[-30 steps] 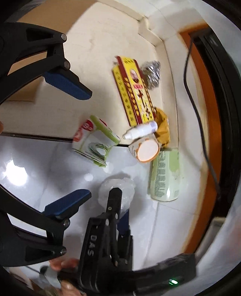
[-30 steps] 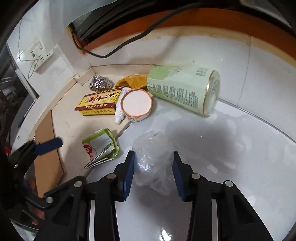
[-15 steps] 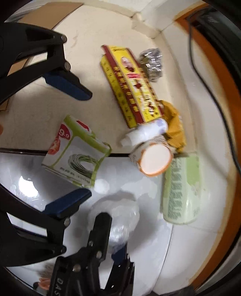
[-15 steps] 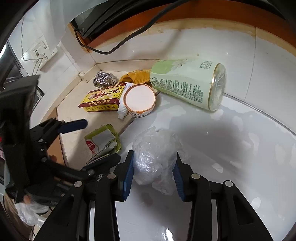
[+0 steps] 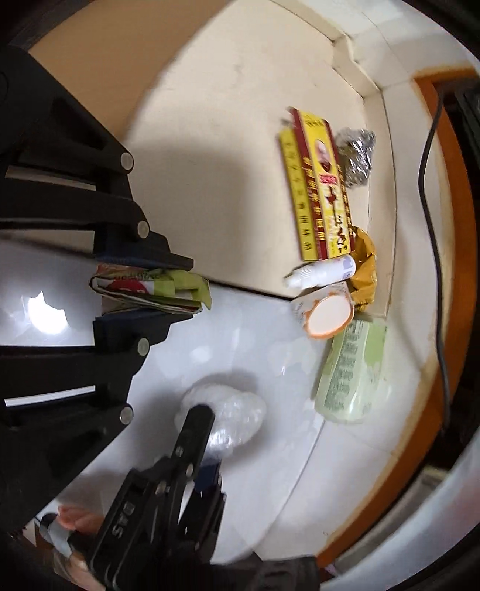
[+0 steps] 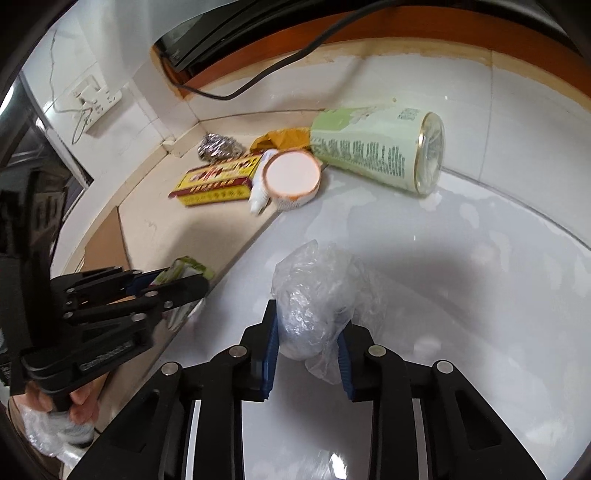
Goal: Collect trash
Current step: 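Grasp the green snack packet with the left tool while the right tool grasps the plastic bag, then lower the packet and plastic bag into the floor bin and open both tools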
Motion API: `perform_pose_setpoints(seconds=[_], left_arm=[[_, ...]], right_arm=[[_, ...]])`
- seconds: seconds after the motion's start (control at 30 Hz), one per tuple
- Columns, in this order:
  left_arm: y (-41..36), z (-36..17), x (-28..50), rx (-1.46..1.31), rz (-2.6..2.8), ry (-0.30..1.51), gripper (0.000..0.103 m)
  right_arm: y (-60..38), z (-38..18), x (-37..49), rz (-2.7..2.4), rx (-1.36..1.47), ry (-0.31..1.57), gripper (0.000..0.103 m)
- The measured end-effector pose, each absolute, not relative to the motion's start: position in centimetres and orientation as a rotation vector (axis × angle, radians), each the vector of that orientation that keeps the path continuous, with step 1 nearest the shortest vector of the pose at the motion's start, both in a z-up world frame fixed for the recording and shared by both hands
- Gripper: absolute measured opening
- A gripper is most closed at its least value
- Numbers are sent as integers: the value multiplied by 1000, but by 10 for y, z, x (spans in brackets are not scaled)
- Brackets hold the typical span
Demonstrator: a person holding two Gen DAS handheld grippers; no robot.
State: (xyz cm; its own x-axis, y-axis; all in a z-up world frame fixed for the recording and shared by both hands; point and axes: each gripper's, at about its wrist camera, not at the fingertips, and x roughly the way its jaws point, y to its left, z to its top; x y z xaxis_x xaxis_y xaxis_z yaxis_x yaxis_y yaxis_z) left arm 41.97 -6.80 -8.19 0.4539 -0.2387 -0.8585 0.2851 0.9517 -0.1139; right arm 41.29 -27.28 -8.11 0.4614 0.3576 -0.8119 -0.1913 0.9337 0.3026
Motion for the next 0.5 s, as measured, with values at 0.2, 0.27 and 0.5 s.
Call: perform_pose_setpoints(seconds=[0.2,0.27,0.5], left_arm=[[-66,-50,314,54,-292,950,16],[-65,-41,280,46,-288,906,16],[-51,-43,160,34,-194,773,16]], right_arm=[[-266,-66,351,375,188,1007,26],[-261,-59,323,394,190,982,26],[-238,-40,217,428,157,872,26]])
